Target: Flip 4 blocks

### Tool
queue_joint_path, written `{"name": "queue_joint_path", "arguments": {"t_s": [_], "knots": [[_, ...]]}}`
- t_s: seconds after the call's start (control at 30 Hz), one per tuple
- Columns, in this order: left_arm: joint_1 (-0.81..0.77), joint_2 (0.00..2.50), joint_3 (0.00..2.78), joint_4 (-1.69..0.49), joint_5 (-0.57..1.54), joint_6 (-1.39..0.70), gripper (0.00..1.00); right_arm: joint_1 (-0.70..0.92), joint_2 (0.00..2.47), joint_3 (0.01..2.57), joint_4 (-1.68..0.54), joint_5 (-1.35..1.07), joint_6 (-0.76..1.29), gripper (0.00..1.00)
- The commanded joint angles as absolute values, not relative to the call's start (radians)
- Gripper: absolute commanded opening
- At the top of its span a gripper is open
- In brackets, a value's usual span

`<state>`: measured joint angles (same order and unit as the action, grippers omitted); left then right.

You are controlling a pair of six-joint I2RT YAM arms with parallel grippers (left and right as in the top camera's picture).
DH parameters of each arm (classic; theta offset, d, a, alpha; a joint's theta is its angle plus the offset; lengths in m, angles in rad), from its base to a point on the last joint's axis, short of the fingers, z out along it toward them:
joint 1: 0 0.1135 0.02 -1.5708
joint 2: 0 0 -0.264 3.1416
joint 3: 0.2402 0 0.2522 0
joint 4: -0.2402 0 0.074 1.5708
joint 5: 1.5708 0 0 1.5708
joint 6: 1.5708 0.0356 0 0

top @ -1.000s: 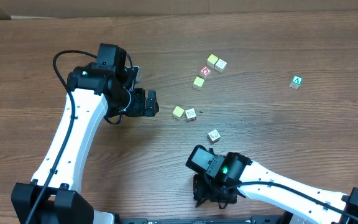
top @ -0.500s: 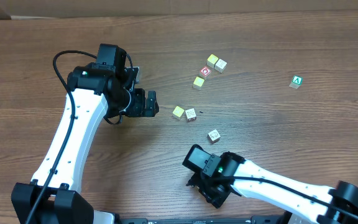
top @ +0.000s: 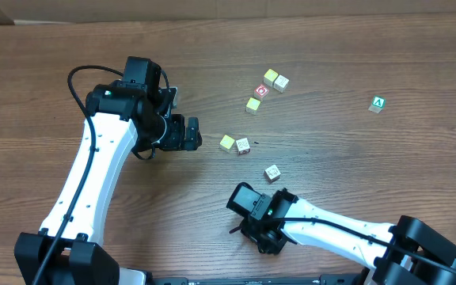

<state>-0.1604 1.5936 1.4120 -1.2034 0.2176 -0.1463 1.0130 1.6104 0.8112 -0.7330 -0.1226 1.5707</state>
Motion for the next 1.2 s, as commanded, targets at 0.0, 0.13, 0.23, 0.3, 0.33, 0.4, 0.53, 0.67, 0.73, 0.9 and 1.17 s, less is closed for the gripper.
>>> {"name": "queue_joint_path", "arguments": {"t_s": [0.0,0.13,0.23,0.3,0.33,0.4,0.53,0.67,0.73,0.9,1.17], "knots": [[-0.164,1.601,1.431,-1.203,0.229,-0.137,1.0,0.984,1.612,0.821,-0.73,-0.099,1.307,0.43],[-0.164,1.601,1.431,-1.2,0.229,-0.137,1.0,0.958,1.612,0.851,-0.764,-0.078,0.968,0.42],[-0.164,1.601,1.431,-1.201,0.229,-0.138,1.0,0.95,1.612,0.858,-0.837,0.025,0.902,0.39],[-0.164,1.601,1.431,-1.203,0.229,-0.138,1.0,0.95,1.612,0.858,-0.858,0.059,0.851,0.37],[-0.164,1.601,1.431,-1.203,0.229,-0.138,1.0,0.95,1.612,0.858,-0.859,0.057,0.826,0.37],[-0.164,1.601,1.431,-1.203,0.229,-0.138,1.0,0.95,1.612,0.858,-0.863,0.04,0.792,0.36],[-0.164,1.601,1.431,-1.203,0.229,-0.138,1.0,0.949,1.612,0.858,-0.87,0.059,0.792,0.36],[-0.164,1.601,1.431,-1.203,0.229,-0.138,1.0,0.923,1.612,0.858,-0.866,0.112,0.81,0.37],[-0.164,1.601,1.431,-1.204,0.229,-0.138,1.0,0.902,1.612,0.858,-0.86,0.112,0.805,0.38],[-0.164,1.601,1.431,-1.204,0.229,-0.138,1.0,0.873,1.612,0.858,-0.847,0.109,0.753,0.37],[-0.164,1.601,1.431,-1.203,0.229,-0.137,1.0,0.871,1.612,0.891,-0.912,0.054,0.793,0.65]]}}
